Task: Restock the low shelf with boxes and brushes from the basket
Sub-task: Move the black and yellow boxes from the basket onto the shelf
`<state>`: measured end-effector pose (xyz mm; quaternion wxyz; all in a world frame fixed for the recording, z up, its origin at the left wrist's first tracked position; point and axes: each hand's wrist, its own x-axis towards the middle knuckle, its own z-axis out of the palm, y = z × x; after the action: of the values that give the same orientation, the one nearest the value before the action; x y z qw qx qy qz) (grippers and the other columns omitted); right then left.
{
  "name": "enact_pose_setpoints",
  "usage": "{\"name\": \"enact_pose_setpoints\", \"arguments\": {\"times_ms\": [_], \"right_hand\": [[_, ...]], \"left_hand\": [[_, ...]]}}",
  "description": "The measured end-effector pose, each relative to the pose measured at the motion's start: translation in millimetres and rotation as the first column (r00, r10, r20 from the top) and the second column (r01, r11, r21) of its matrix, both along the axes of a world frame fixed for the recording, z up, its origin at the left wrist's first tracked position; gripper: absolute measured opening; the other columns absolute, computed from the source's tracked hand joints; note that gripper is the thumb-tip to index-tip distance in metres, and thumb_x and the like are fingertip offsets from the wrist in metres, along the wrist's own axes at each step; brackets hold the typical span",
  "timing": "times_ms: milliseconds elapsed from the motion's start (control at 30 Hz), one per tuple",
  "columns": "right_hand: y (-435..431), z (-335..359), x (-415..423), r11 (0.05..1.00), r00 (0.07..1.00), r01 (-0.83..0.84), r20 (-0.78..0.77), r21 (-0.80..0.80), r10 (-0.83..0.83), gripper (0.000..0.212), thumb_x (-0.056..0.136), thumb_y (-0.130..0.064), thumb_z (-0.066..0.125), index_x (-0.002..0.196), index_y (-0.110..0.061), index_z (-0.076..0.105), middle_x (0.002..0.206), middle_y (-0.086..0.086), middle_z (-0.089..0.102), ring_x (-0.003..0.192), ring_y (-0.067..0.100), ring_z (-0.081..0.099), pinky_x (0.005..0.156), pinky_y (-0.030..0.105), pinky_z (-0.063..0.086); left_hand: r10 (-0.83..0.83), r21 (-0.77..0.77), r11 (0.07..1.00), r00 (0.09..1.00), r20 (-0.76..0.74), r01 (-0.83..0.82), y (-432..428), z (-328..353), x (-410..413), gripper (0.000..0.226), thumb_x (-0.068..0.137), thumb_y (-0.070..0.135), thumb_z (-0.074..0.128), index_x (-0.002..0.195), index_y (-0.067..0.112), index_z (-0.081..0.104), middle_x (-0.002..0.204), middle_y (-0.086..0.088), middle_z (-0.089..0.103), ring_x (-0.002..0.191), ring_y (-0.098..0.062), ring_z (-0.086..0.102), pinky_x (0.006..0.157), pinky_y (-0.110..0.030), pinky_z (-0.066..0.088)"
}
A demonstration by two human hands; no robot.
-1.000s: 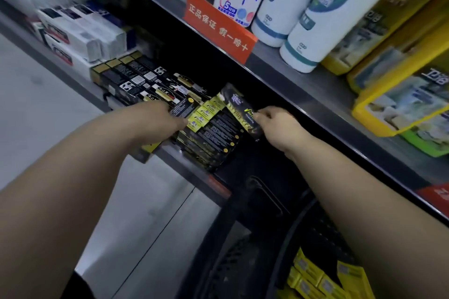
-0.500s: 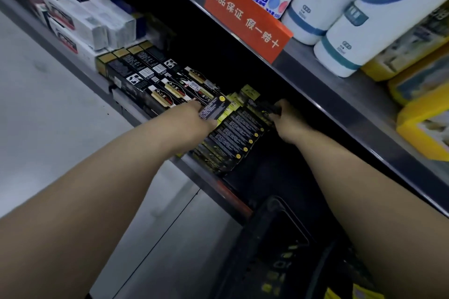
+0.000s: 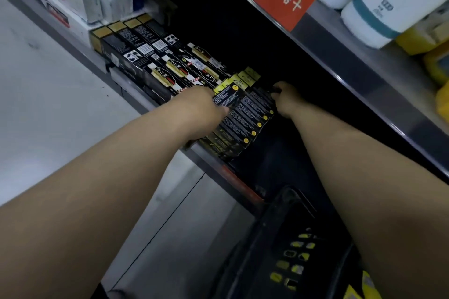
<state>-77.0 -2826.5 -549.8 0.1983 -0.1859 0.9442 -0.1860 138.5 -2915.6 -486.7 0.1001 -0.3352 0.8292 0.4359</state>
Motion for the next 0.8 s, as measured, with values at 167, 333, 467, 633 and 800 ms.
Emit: {"name": "enact_pose_setpoints", "arguments": {"times_ms": [167,333,467,633,800], "right_hand": [[2,-5,-8,0.997,0.998,-0.051,0.023,0.052,0.049,0.042,0.101,-0.007,0.033,0.142,-0.01,0.036,0.142,0.014,0.042,0.127,0.027,0.042,0.092,0.022,0.034],[3,0,-5,0.968,0.99,-0.142,0.027,0.208,0.139,0.051,0.1,-0.007,0.034,0.149,-0.018,0.023,0.151,0.012,0.029,0.134,0.029,0.035,0.105,0.032,0.032],[0,40,23,0.89,0.909,-0.416,0.085,0.185,0.407,0.081,0.087,-0.004,0.059,0.15,-0.026,0.013,0.152,0.009,0.025,0.132,0.027,0.037,0.101,0.03,0.039],[13,79,77,0.731,0.728,-0.681,0.127,0.031,0.673,0.055,0.074,-0.023,0.078,0.122,-0.03,0.053,0.111,-0.008,0.059,0.1,0.01,0.057,0.084,0.021,0.047],[35,74,82,0.85,0.865,-0.495,0.006,0.18,0.502,0.023,0.078,-0.034,0.073,0.092,-0.029,0.055,0.092,-0.006,0.057,0.081,0.013,0.056,0.06,0.023,0.042]], "left_hand": [[0.003,0.001,1.0,1.0,-0.014,-0.003,0,-6,-6,0.058,0.098,0.038,0.043,0.146,0.009,0.028,0.147,-0.011,0.037,0.13,-0.027,0.039,0.093,-0.029,0.036],[0.025,0.031,0.999,0.999,-0.021,-0.025,3,-9,-9,0.058,0.094,0.039,0.05,0.143,0.011,0.036,0.146,-0.01,0.04,0.13,-0.027,0.04,0.093,-0.029,0.035],[0.036,0.044,0.998,0.999,-0.036,-0.034,-1,-11,-8,0.05,0.088,0.038,0.06,0.128,0.01,0.051,0.132,-0.011,0.053,0.116,-0.026,0.051,0.081,-0.025,0.035],[0.056,0.133,0.991,0.98,-0.193,-0.03,-4,-7,-5,0.029,0.085,0.029,0.065,0.111,0.018,0.06,0.124,-0.002,0.061,0.101,-0.021,0.06,0.076,-0.03,0.048],[0.216,-0.044,0.974,0.967,-0.131,-0.224,-13,-9,-1,0.067,0.085,0.03,0.067,0.139,0.01,0.033,0.138,-0.011,0.043,0.115,-0.032,0.05,0.085,-0.036,0.046]]}}
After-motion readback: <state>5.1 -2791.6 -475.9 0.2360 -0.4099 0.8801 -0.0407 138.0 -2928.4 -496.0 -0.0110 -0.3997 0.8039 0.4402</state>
